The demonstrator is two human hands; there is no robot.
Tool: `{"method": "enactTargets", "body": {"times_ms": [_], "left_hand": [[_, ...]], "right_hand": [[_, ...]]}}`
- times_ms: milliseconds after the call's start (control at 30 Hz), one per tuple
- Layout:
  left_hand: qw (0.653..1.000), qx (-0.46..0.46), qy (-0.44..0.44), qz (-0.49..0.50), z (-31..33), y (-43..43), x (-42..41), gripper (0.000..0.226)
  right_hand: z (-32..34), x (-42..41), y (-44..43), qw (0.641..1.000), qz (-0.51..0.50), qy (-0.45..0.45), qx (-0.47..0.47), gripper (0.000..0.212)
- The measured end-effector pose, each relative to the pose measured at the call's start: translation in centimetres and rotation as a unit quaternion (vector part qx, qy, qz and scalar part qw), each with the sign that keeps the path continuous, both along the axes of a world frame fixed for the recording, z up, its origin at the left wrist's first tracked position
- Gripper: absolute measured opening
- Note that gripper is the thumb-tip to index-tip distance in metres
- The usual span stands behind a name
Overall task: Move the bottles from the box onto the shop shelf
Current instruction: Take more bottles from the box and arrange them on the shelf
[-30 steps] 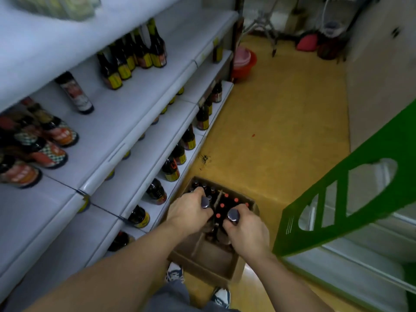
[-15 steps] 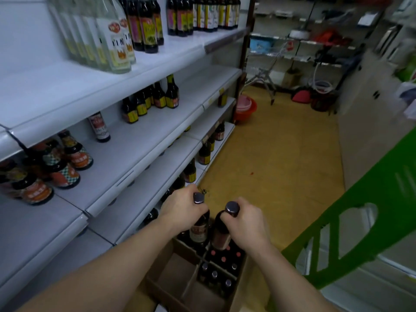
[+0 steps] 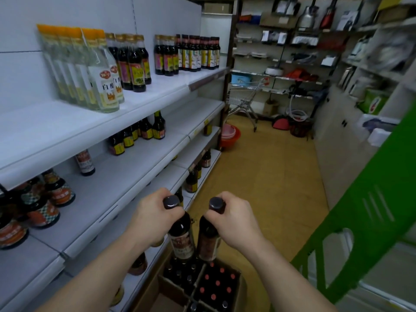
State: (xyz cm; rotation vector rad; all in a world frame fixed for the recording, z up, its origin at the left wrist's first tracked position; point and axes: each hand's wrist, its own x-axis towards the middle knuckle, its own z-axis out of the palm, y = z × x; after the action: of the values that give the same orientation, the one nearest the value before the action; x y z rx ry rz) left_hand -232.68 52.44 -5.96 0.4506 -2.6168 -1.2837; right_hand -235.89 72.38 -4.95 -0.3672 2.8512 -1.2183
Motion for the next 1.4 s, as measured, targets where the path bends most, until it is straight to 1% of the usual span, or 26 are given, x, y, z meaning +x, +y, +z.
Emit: {"method": "enactTargets", "body": {"times_ms": [133, 333, 467, 700, 900, 1000, 1167, 1400], "left_hand": [[0.999, 0.020, 0.032, 0.018, 2.3, -1.2, 0.8, 0.016], [0.997, 0.008, 0.066, 0.041, 5.6, -4.0, 2.8, 0.016], [0.994, -0.022, 0.091, 0.065, 7.9, -6.6, 5.1, 0.020], [0.986, -0.027, 0.131, 0.098, 12.4, -12.2, 10.8, 0.020], [0.975, -0.042, 0.171, 0.139, 17.0, -16.9, 16.8, 0.020], [0.971, -0.053, 0.181, 0.145, 18.8, -19.3, 19.8, 0.019], [0.969, -0.036, 0.196, 0.147, 21.4, -23.1, 24.8, 0.017], [0.958, -0.056, 0.217, 0.177, 25.0, -27.6, 30.5, 0.020]], "right_hand": [[2.8, 0.0, -1.1, 0.999, 0.026, 0.042, 0.020, 0.016], [7.3, 0.8, -4.4, 0.995, 0.074, 0.071, 0.019, 0.018], [9.8, 2.0, -7.5, 0.990, 0.110, 0.085, 0.014, 0.017], [14.2, 5.3, -13.8, 0.978, 0.174, 0.113, 0.009, 0.026], [18.1, 9.2, -19.7, 0.964, 0.230, 0.137, -0.005, 0.028], [19.8, 11.7, -22.6, 0.955, 0.262, 0.139, -0.010, 0.026], [22.3, 15.3, -26.7, 0.946, 0.286, 0.153, -0.025, 0.025], [25.5, 18.8, -32.3, 0.935, 0.319, 0.144, -0.051, 0.026]]}}
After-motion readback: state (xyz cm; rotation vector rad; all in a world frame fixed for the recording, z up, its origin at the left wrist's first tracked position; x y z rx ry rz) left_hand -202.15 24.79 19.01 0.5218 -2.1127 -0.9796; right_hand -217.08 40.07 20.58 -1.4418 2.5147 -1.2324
